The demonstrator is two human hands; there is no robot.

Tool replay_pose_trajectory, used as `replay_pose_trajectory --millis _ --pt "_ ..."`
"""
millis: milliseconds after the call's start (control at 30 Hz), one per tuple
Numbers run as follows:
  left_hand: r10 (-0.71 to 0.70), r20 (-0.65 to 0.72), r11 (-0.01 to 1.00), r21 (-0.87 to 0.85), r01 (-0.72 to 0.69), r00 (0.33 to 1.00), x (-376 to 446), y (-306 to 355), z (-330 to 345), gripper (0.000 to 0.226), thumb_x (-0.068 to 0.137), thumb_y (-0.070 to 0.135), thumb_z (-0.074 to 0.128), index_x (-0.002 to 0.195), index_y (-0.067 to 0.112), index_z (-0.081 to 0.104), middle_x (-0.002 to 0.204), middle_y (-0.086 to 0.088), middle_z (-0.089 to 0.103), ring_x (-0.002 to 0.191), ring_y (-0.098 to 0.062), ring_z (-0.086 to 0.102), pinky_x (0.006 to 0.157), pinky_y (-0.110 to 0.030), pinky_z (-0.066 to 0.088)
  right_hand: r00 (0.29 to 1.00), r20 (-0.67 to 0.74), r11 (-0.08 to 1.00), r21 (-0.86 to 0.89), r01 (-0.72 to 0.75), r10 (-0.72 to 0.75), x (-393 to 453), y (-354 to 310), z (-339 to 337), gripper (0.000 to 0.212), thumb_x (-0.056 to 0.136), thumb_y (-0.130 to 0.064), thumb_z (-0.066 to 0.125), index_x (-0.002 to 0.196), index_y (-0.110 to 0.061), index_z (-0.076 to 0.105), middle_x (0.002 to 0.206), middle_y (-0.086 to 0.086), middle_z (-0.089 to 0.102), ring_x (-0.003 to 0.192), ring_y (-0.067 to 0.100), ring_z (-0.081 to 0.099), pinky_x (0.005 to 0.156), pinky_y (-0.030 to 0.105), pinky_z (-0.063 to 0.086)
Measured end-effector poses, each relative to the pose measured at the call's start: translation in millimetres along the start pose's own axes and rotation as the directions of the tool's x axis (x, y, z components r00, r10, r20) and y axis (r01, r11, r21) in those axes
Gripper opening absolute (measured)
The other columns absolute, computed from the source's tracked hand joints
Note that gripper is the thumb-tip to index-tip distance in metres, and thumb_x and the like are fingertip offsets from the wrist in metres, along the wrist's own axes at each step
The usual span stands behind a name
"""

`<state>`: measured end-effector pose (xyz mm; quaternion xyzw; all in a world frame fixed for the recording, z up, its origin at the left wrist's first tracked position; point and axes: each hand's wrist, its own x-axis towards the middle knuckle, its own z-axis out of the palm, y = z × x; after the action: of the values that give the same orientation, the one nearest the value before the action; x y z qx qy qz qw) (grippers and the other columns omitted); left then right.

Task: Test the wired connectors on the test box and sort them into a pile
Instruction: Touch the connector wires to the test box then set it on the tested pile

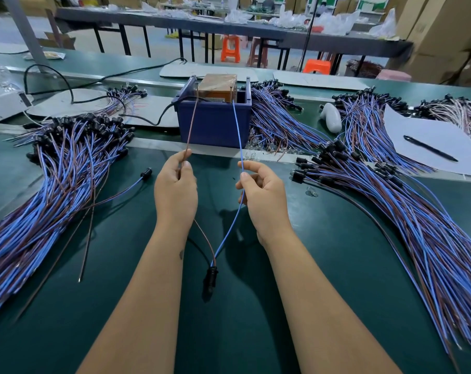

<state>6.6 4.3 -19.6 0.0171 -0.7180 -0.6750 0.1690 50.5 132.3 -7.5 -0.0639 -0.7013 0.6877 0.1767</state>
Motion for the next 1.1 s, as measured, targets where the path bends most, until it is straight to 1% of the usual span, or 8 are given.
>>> replay_pose_trajectory --millis 100,200,333,433,633,800,933,1100 --pt "-0.003 0.0 1.0 -0.004 0.003 1.0 0.2 1.7 -1.2 0.031 0.104 0.014 0.039 0.124 0.021 0.061 0.065 0.001 0.043 0.043 -0.001 0.037 0.043 -0.011 0.032 1.0 -0.001 1.0 -0.005 0.001 -0.001 0.1 0.1 0.7 0.023 0.098 -0.008 0.051 0.104 -0.025 0.064 0.071 -0.001 0.056 0.065 0.016 0.048 0.063 0.027 0.047" --pt "-0.005 -0.003 1.0 0.002 0.005 1.0 0.3 2.8 -1.0 0.032 0.104 0.013 0.038 0.125 0.02 0.061 0.065 0.0 0.044 0.043 0.0 0.038 0.043 -0.01 0.032 1.0 0.004 1.0 -0.008 0.003 -0.003 0.2 0.3 0.7 0.023 0.098 -0.008 0.051 0.105 -0.025 0.064 0.071 -0.001 0.056 0.066 0.016 0.048 0.062 0.026 0.047" --pt "-0.011 0.002 1.0 0.0 0.011 1.0 0.6 3.6 0.7 0.031 0.104 0.012 0.039 0.124 0.021 0.06 0.065 0.001 0.044 0.044 0.001 0.038 0.044 -0.01 0.032 1.0 0.008 1.0 -0.004 0.001 -0.001 -0.2 0.6 0.8 0.025 0.098 -0.008 0.051 0.102 -0.029 0.064 0.071 -0.002 0.057 0.064 0.013 0.049 0.058 0.018 0.046" --pt "-0.016 0.001 1.0 0.005 0.016 1.0 1.9 3.0 1.5 0.031 0.104 0.013 0.039 0.124 0.022 0.06 0.066 0.002 0.045 0.044 0.001 0.039 0.044 -0.01 0.033 1.0 0.008 1.0 0.001 -0.004 0.004 -0.2 0.5 0.9 0.025 0.098 -0.008 0.051 0.101 -0.03 0.064 0.072 -0.002 0.057 0.064 0.013 0.049 0.057 0.017 0.046" --pt "-0.042 0.002 0.999 0.018 0.041 0.999 4.0 0.8 1.3 0.03 0.105 0.016 0.038 0.125 0.026 0.058 0.068 0.001 0.048 0.044 0.002 0.04 0.044 -0.009 0.034 1.0 0.009 1.0 -0.017 -0.004 0.004 0.4 1.0 0.5 0.025 0.098 -0.009 0.051 0.108 -0.027 0.064 0.074 -0.001 0.057 0.066 0.012 0.05 0.061 0.018 0.047" --pt "-0.037 0.016 0.999 0.034 0.036 0.999 4.4 -0.8 1.5 0.029 0.105 0.017 0.039 0.122 0.03 0.058 0.066 0.002 0.048 0.043 0.001 0.038 0.044 -0.01 0.033 1.0 0.02 0.999 -0.033 -0.002 0.003 0.0 1.1 0.3 0.027 0.098 -0.01 0.051 0.103 -0.034 0.063 0.074 -0.002 0.058 0.068 0.013 0.05 0.066 0.024 0.048" --pt "-0.03 0.028 0.999 0.04 0.029 0.999 4.7 -2.0 2.1 0.029 0.105 0.018 0.039 0.122 0.033 0.058 0.063 0.003 0.047 0.042 0.001 0.037 0.043 -0.01 0.033 1.0 0.031 0.999 -0.042 0.0 0.001 -0.6 0.6 -0.4 0.03 0.098 -0.012 0.051 0.099 -0.04 0.062 0.074 -0.002 0.058 0.067 0.011 0.051 0.062 0.018 0.048" --pt "-0.029 0.033 0.999 0.042 0.027 0.999 4.7 -1.8 2.3 0.029 0.105 0.019 0.039 0.119 0.035 0.058 0.062 0.003 0.047 0.041 0.001 0.037 0.042 -0.01 0.033 0.999 0.035 0.999 -0.051 -0.006 0.007 -0.4 0.9 -0.2 0.03 0.098 -0.011 0.051 0.097 -0.04 0.062 0.074 -0.002 0.058 0.068 0.01 0.051 0.064 0.021 0.05"
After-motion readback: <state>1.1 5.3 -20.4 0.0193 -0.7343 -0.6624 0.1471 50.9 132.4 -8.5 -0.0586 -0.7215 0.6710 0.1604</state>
